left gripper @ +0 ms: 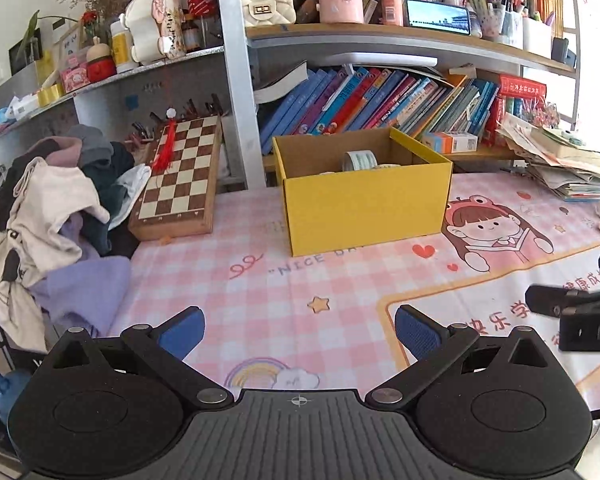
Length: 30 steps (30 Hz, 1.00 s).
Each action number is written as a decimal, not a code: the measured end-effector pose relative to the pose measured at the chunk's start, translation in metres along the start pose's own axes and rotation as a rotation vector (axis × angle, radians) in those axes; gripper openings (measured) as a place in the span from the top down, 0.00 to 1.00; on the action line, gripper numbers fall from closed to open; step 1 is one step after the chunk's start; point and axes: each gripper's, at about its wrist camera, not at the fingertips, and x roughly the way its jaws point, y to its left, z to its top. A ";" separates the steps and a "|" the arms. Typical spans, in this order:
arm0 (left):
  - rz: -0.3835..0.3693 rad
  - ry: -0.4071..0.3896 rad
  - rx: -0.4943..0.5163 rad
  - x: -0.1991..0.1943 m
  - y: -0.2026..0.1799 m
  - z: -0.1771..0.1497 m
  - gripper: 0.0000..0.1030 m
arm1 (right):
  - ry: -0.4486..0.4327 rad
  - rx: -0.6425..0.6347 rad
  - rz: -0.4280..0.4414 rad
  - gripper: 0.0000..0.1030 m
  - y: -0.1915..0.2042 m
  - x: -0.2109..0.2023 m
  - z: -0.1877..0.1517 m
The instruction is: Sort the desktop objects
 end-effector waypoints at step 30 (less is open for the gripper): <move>-0.002 0.079 -0.023 -0.027 0.005 -0.036 0.00 | 0.079 0.035 0.006 0.00 0.020 -0.030 -0.044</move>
